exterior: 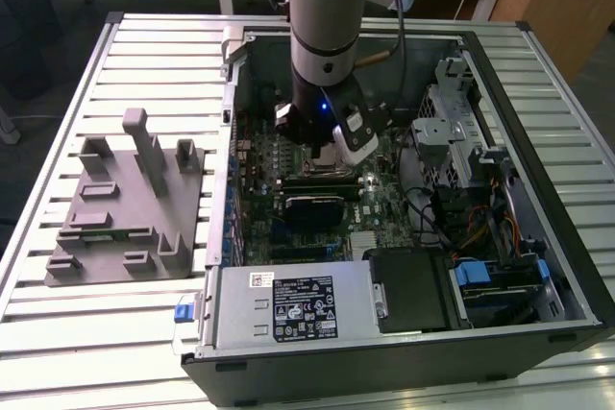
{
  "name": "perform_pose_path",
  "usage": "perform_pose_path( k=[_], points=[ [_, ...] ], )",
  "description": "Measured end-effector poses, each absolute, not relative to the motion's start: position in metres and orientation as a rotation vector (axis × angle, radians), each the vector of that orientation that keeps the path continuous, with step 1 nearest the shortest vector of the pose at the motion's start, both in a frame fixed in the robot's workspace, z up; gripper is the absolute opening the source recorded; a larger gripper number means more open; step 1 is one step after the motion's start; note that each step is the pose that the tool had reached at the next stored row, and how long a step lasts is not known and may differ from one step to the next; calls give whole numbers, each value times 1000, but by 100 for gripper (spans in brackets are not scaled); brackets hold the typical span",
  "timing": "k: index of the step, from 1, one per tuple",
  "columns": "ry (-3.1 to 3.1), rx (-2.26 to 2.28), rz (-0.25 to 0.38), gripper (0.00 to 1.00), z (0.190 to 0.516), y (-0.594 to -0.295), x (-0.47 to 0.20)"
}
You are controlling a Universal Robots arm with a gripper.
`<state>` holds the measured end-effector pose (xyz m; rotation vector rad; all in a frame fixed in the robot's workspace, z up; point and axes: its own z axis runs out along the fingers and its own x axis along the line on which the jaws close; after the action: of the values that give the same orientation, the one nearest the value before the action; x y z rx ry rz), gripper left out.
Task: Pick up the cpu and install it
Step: 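Install the second cpu locking lever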
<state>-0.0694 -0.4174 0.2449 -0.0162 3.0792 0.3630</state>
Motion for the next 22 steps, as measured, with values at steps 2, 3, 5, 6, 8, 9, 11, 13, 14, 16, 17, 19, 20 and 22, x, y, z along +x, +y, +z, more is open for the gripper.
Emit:
perform_pose_path(
  k=[2, 3, 5, 6, 8, 9, 11, 13, 14, 16, 17, 19, 20, 22],
  points=[
    [3081, -16, 350, 11, 245, -414, -68],
    [3082, -16, 344, 11, 244, -411, -68],
    [3083, -16, 332, 11, 244, -405, -67],
    [3083, -16, 326, 11, 244, -403, -66],
    [3085, -16, 312, 11, 243, -398, -65],
    [3085, -16, 307, 11, 243, -396, -65],
    [3086, -16, 297, 11, 242, -393, -63],
    [3087, -15, 289, 11, 241, -389, -60],
    [3087, -15, 288, 11, 241, -387, -59],
    [3088, -15, 283, 11, 240, -384, -55],
    [3088, -15, 280, 11, 240, -383, -54],
    [3089, -15, 272, 11, 239, -380, -51],
    [3089, -15, 267, 11, 239, -379, -49],
    [3091, -15, 251, 11, 239, -377, -47]
  ],
)
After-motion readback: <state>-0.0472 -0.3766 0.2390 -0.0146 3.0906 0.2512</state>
